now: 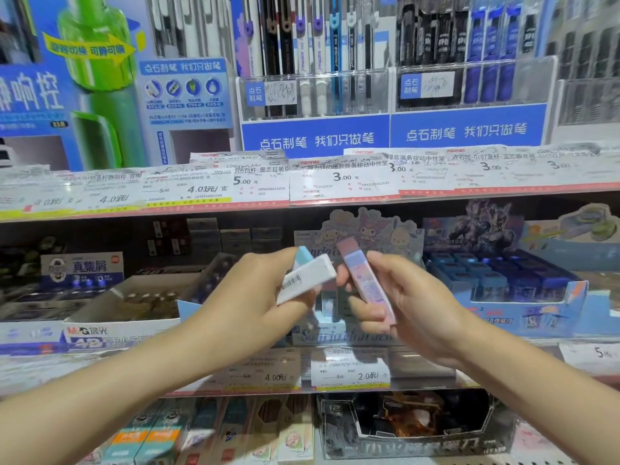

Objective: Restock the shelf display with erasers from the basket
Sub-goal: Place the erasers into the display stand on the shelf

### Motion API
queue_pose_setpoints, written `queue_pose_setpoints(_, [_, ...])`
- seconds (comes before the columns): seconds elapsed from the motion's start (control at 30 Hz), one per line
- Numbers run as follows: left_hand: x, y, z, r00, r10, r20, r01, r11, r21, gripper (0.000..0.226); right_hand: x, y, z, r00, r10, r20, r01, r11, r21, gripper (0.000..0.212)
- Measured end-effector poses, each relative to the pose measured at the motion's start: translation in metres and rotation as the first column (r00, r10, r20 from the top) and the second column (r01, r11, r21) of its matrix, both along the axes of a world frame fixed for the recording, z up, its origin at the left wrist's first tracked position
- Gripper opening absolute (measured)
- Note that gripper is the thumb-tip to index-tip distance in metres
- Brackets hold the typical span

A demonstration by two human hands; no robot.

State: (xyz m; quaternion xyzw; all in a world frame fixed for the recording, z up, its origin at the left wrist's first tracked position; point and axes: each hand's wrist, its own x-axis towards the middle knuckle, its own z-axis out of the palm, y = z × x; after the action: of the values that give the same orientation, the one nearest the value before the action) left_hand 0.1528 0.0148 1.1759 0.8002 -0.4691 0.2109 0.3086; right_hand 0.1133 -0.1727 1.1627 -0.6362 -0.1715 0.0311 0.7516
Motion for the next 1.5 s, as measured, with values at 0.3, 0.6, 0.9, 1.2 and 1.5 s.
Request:
queue_pose_setpoints(0.3, [-0.009, -0.023, 0.001, 0.869, -0.179, -0.462, -0.005, 0.929, -0.369, 0.02, -0.002, 0.014, -0.013, 0.997, 0.028, 0.074, -0.032, 0.998, 0.054, 0.024])
queue_pose_setpoints(0.6, [-0.004, -0.018, 0.007, 0.877, -0.142, -0.459, -0.03, 0.937, -0.347, 0.025, -0.005, 0.015, -0.015, 0.967, -0.064, 0.246, 0.11, 0.978, -0.18, 0.033])
queue_pose_setpoints(0.9, [0.001, -0.018, 0.016, 0.792, -0.032, -0.61, -0.102, 0.978, -0.183, 0.041, -0.002, 0.008, -0.007, 0.923, -0.298, 0.242, 0.372, 0.848, -0.378, 0.035])
queue_pose_setpoints(1.2, [0.007, -0.022, 0.018, 0.777, -0.009, -0.629, -0.106, 0.984, -0.145, 0.039, 0.003, 0.0, -0.001, 0.933, -0.135, 0.334, 0.268, 0.881, -0.391, 0.02])
queue_pose_setpoints(1.5, [0.017, -0.008, 0.018, 0.977, 0.15, -0.149, -0.148, 0.989, 0.022, 0.046, 0.02, -0.024, 0.012, 0.834, -0.226, 0.503, 0.472, 0.764, -0.44, 0.033])
